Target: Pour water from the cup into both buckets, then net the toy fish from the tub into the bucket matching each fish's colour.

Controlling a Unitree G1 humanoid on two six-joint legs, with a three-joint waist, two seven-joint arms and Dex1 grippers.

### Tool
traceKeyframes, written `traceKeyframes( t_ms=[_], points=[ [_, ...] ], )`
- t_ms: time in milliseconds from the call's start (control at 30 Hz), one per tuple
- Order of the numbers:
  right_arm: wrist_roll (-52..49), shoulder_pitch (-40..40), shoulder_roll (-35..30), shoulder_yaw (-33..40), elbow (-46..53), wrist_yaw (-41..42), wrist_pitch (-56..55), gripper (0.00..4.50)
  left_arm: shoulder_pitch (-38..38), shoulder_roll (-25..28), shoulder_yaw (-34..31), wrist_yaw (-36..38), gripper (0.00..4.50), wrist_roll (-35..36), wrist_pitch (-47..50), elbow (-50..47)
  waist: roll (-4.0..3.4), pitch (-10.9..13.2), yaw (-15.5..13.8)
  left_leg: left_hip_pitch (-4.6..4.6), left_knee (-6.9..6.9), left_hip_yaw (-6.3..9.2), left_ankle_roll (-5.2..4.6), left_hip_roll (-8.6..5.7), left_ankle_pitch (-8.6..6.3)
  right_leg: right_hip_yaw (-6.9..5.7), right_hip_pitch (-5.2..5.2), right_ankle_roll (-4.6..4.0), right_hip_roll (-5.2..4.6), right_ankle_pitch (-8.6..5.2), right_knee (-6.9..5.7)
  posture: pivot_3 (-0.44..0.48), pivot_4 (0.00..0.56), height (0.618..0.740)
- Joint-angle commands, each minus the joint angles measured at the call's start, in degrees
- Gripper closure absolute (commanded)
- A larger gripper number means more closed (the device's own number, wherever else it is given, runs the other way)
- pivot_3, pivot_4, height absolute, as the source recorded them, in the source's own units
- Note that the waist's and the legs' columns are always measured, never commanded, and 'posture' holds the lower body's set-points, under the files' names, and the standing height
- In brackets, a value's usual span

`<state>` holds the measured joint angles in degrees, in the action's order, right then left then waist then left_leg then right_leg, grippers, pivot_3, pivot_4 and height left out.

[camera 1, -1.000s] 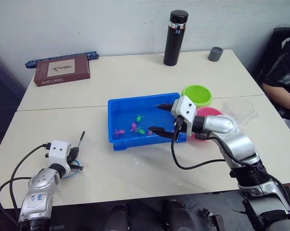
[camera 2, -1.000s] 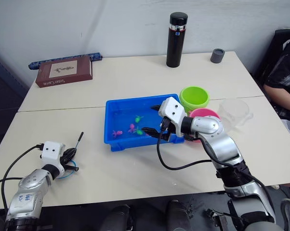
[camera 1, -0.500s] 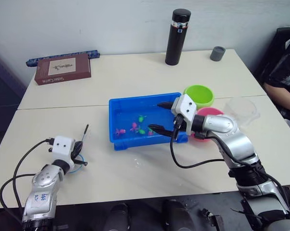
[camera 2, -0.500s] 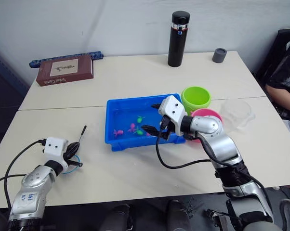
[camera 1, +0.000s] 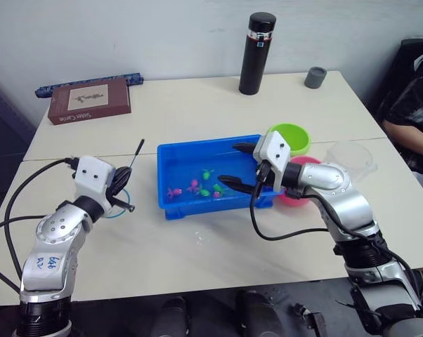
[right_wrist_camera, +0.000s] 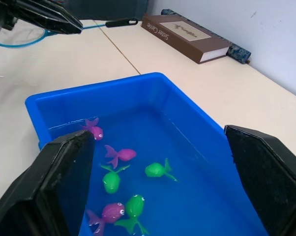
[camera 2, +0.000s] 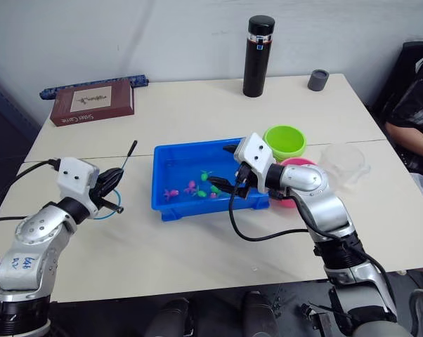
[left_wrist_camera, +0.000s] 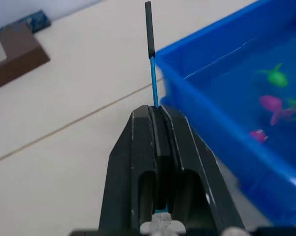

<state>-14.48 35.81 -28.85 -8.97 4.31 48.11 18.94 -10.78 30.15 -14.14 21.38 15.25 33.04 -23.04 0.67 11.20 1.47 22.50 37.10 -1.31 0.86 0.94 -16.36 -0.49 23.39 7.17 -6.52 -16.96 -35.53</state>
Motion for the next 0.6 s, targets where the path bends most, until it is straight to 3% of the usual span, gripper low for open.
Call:
traceKeyframes(
  t_ms=[33,333,600],
  points=[
    [-0.15,1.44,-1.82,3.32,0.58,0.44,-1.63,0.0,-3.14,1.65,0.45,3.21,4.48,3.93,2.29,-4.4,0.01,0.01,-0.07,0.03,0.0,0.0,0.0,-0.01,0.0,-0.01,0.01,0.0,0.0,0.0,0.0,0.0,0.15,0.74],
    [-1.89,-1.34,-6.1,4.18,6.21,4.31,-0.24,0.0,-6.48,1.96,6.63,12.26,4.48,7.94,0.39,-2.34,0.04,0.02,-0.03,0.04,-0.01,-0.44,0.0,0.01,0.0,-0.02,0.01,0.0,0.08,0.0,0.03,0.0,0.15,0.74],
    [-3.01,-5.4,-7.91,3.47,12.43,6.51,2.09,0.0,-8.51,2.03,12.61,19.92,4.48,6.75,-5.52,2.49,0.07,0.04,-0.03,0.0,0.05,-0.48,-0.02,0.0,0.01,0.03,-0.01,0.02,0.08,0.01,-0.01,0.0,0.15,0.74]
  ],
)
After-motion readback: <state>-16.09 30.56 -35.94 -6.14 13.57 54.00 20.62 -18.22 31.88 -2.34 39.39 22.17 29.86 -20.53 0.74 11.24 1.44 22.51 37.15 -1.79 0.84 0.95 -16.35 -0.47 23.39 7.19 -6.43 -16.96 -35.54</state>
